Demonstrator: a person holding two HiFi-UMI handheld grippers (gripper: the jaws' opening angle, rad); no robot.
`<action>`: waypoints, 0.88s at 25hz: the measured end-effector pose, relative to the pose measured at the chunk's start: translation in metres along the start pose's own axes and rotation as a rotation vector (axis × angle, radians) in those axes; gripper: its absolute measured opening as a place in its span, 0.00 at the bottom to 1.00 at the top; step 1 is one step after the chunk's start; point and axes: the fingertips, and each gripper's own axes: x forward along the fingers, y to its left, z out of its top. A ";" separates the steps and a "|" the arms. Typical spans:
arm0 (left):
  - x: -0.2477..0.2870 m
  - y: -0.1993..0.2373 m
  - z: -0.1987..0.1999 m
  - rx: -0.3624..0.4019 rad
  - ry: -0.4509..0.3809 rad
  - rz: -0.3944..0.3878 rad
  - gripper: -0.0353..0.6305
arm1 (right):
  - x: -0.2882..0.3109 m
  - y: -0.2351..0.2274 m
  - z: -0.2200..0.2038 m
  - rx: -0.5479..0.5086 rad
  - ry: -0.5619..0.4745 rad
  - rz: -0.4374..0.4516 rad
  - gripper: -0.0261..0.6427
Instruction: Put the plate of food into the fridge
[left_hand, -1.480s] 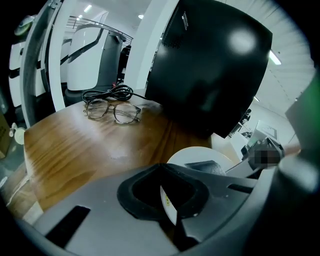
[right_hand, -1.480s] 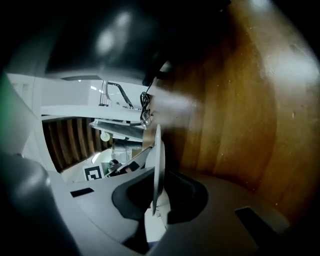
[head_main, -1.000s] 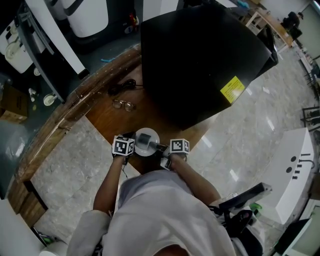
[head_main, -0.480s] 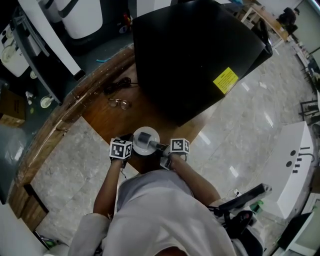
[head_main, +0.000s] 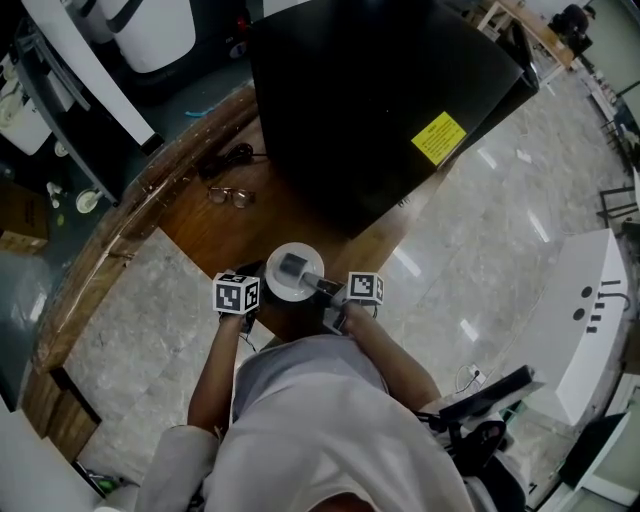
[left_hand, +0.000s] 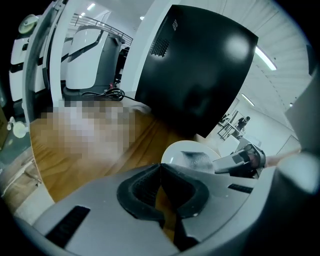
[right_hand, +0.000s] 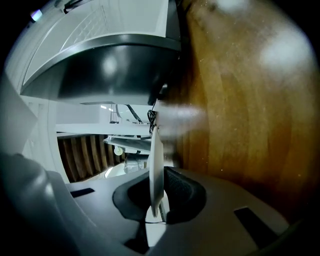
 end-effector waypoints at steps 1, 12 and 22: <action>0.002 -0.004 -0.001 -0.009 -0.003 -0.022 0.08 | -0.003 0.000 0.001 0.000 -0.009 0.006 0.09; 0.036 -0.058 -0.008 -0.003 0.031 -0.141 0.08 | -0.068 -0.017 0.022 0.020 -0.149 0.022 0.09; 0.076 -0.127 -0.015 0.059 0.102 -0.213 0.08 | -0.139 -0.031 0.045 0.042 -0.267 0.041 0.09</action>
